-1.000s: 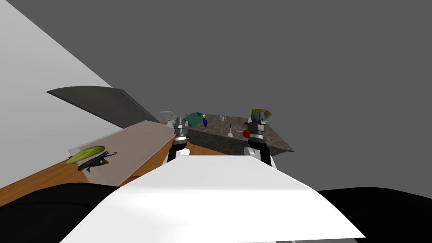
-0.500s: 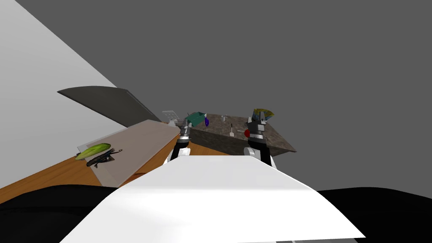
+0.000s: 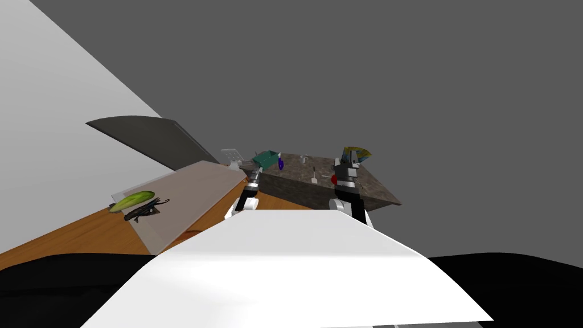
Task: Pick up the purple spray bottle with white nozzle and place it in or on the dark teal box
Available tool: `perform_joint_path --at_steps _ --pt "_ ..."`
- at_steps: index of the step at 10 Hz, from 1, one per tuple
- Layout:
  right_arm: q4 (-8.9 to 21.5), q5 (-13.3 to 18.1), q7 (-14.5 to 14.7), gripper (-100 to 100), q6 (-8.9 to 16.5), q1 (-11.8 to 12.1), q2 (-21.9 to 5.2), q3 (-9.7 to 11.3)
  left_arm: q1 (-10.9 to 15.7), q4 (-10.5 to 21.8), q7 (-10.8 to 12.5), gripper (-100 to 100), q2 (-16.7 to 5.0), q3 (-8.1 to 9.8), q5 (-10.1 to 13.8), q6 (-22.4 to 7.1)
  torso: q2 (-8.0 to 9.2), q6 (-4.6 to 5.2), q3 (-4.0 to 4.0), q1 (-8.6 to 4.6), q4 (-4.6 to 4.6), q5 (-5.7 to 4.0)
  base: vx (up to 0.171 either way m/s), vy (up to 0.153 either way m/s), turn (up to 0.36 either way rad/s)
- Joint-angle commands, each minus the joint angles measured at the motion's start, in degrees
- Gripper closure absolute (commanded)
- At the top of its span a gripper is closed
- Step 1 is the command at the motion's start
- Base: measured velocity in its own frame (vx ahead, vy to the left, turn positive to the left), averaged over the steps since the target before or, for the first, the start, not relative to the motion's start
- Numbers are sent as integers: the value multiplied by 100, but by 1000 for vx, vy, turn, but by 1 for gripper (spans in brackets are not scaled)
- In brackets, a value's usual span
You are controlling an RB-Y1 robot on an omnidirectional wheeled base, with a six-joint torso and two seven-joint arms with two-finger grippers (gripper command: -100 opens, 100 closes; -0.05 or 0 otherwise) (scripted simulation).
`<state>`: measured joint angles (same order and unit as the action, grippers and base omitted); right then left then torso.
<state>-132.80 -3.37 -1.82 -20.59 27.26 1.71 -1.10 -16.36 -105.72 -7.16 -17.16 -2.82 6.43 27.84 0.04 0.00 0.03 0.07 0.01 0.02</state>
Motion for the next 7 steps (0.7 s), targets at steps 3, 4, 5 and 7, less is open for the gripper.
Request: perform_joint_path --at_steps 3,4,5,7 --pt "0 0 0 0 0 0 0 0 271 524 -170 -100 -210 -117 -64 -15 0 0 0 -4 0 -1 -13 4 5" --pt "0 0 0 0 0 0 0 0 426 753 -256 -100 -300 -181 -113 -36 -1 0 0 -6 0 -2 -11 -1 -2" --pt "0 0 0 0 0 0 0 0 592 912 -343 -100 -392 -249 -172 -62 -2 1 -1 -7 0 -2 -15 -7 -9" --pt "0 0 0 0 0 0 0 0 771 1283 -431 -100 -485 -322 -243 -95 -1 1 -1 -13 0 -3 -11 -15 -13"
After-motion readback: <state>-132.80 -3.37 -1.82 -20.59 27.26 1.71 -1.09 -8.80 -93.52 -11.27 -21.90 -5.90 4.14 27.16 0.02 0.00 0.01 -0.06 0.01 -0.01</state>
